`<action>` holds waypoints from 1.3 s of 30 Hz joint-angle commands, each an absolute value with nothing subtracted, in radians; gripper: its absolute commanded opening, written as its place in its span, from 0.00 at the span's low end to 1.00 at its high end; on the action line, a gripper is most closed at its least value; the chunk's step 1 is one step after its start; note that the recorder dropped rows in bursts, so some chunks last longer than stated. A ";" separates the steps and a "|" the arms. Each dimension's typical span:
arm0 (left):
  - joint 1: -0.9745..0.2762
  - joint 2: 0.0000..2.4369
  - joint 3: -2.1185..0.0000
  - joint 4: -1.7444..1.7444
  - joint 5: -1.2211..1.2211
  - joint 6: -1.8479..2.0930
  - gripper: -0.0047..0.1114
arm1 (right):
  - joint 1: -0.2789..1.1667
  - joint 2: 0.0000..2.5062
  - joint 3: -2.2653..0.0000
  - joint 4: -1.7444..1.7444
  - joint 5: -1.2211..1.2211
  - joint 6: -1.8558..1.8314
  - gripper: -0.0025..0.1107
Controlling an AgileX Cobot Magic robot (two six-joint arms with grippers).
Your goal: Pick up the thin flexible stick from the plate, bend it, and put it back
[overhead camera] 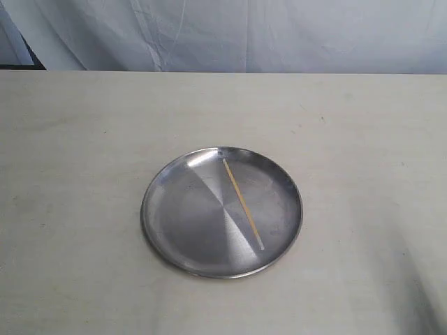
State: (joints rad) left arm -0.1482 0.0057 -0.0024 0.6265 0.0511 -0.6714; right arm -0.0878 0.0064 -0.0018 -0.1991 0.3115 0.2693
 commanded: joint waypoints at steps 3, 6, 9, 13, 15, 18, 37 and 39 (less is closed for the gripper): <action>-0.149 0.000 0.000 0.630 0.052 -0.671 0.04 | -0.090 0.008 0.000 -0.198 0.297 0.264 0.02; -0.149 0.000 0.000 0.630 0.052 -0.671 0.04 | -0.090 0.008 0.000 -0.118 0.210 0.266 0.02; -0.149 0.000 0.000 0.630 0.052 -0.671 0.04 | -0.090 0.008 0.000 0.000 0.074 0.266 0.02; -0.149 0.000 0.000 0.630 0.052 -0.671 0.04 | -0.090 0.008 0.000 0.134 -0.128 0.268 0.02; -0.149 0.000 0.000 0.630 0.052 -0.671 0.04 | -0.090 0.008 0.000 0.170 -0.236 0.268 0.02; -0.149 0.000 0.000 0.630 0.052 -0.671 0.04 | -0.090 0.008 0.000 0.177 -0.413 0.268 0.02; -0.149 0.000 0.000 0.634 0.052 -0.671 0.04 | -0.090 0.438 -0.307 -0.324 -0.625 0.829 0.02; -0.149 0.000 0.000 0.634 0.052 -0.671 0.04 | -0.084 0.533 -0.407 -0.609 -0.502 0.948 0.02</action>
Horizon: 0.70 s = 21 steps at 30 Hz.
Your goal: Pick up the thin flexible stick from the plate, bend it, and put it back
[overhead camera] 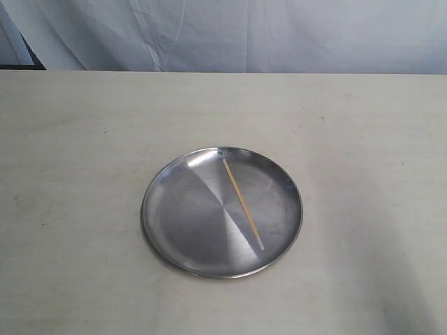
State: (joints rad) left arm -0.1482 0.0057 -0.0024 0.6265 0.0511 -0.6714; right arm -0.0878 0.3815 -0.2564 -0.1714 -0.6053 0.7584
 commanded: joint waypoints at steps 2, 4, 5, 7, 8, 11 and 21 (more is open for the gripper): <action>-0.149 0.000 0.000 0.634 0.052 -0.671 0.04 | -0.059 0.647 -0.516 -0.893 -0.327 1.223 0.02; -0.149 0.000 0.000 0.634 0.052 -0.671 0.04 | -0.031 0.756 -0.585 -1.136 -0.215 1.468 0.02; -0.149 0.000 0.000 0.634 0.052 -0.671 0.04 | -0.015 0.814 -0.611 -1.284 -0.218 1.553 0.02; -0.149 0.000 0.000 0.634 0.052 -0.671 0.04 | 0.016 0.936 -0.655 -1.551 -0.299 1.718 0.02; -0.149 0.000 0.000 0.634 0.052 -0.671 0.04 | 0.028 0.987 -0.679 -1.666 -0.349 1.804 0.02; -0.149 0.000 0.000 0.634 0.052 -0.671 0.04 | 0.075 1.162 -0.733 -1.744 -0.505 1.955 0.02; -0.149 0.000 0.000 0.646 0.052 -0.671 0.04 | 0.304 1.421 -0.754 -1.744 0.308 1.694 0.02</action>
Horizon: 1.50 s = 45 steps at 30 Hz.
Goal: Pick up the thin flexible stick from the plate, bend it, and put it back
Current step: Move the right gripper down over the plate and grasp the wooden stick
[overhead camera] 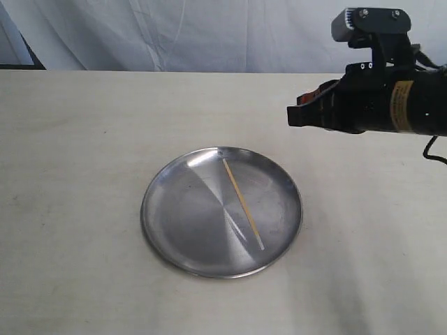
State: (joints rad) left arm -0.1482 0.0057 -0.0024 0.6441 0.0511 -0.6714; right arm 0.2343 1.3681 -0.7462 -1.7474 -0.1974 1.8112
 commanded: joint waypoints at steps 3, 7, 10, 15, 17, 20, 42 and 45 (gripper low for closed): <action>-0.149 0.000 0.000 0.646 0.052 -0.671 0.04 | 0.323 1.465 -0.756 -1.695 0.519 1.540 0.02; -0.149 0.000 0.000 0.646 0.052 -0.671 0.04 | 0.323 1.499 -0.797 -1.090 0.428 1.078 0.02; -0.149 0.000 0.000 0.653 0.052 -0.671 0.04 | 0.348 1.532 -0.862 -0.489 0.510 0.512 0.02; -0.149 0.000 0.000 0.655 0.052 -0.671 0.04 | 0.466 1.563 -0.981 0.031 0.658 0.028 0.02; -0.149 0.000 0.000 0.655 0.052 -0.671 0.04 | 0.542 1.574 -0.993 0.000 0.627 0.019 0.02; -0.149 0.000 0.000 0.655 0.052 -0.671 0.04 | 0.618 1.616 -0.993 -0.066 0.597 0.081 0.02; -0.149 0.000 0.000 0.655 0.052 -0.671 0.04 | 0.647 1.879 -1.033 -0.069 0.592 0.239 0.42; -0.149 0.000 0.000 0.655 0.049 -0.671 0.04 | 0.647 1.900 -1.033 -0.069 0.585 0.239 0.42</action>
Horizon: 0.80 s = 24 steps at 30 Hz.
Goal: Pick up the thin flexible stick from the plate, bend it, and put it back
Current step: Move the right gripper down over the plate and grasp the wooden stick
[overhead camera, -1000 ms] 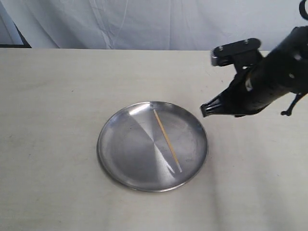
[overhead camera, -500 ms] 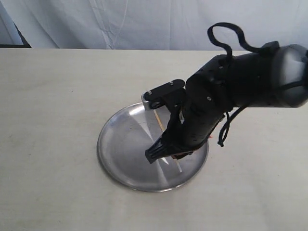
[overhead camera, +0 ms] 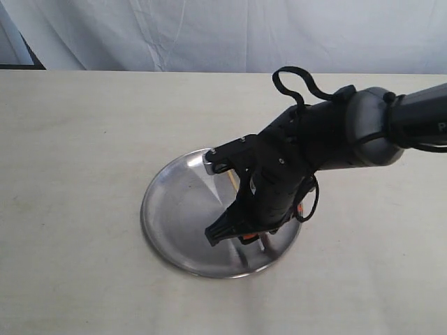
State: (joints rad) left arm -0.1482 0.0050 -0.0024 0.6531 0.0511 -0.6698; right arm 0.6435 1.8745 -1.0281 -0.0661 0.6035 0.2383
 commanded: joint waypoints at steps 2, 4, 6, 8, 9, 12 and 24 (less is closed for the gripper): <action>-0.149 0.000 0.000 0.655 0.049 -0.671 0.04 | 0.647 1.911 -1.033 -0.069 0.577 0.240 0.42; -0.149 0.000 0.000 0.655 0.049 -0.671 0.04 | 0.647 1.924 -1.033 -0.071 0.566 0.240 0.42; -0.149 0.000 0.000 0.655 0.049 -0.671 0.04 | 0.647 1.936 -1.033 -0.073 0.561 0.240 0.42; -0.149 0.000 0.000 0.655 0.049 -0.671 0.04 | 0.647 1.950 -1.033 -0.076 0.561 0.240 0.42; -0.149 0.000 0.000 0.655 0.049 -0.671 0.04 | 0.647 1.955 -1.033 -0.078 0.561 0.246 0.41; -0.149 0.000 0.000 0.655 0.049 -0.671 0.04 | 0.647 1.973 -1.033 -0.078 0.563 0.246 0.33; -0.149 0.000 0.000 0.655 0.049 -0.671 0.04 | 0.647 1.965 -1.033 -0.108 0.579 0.235 0.01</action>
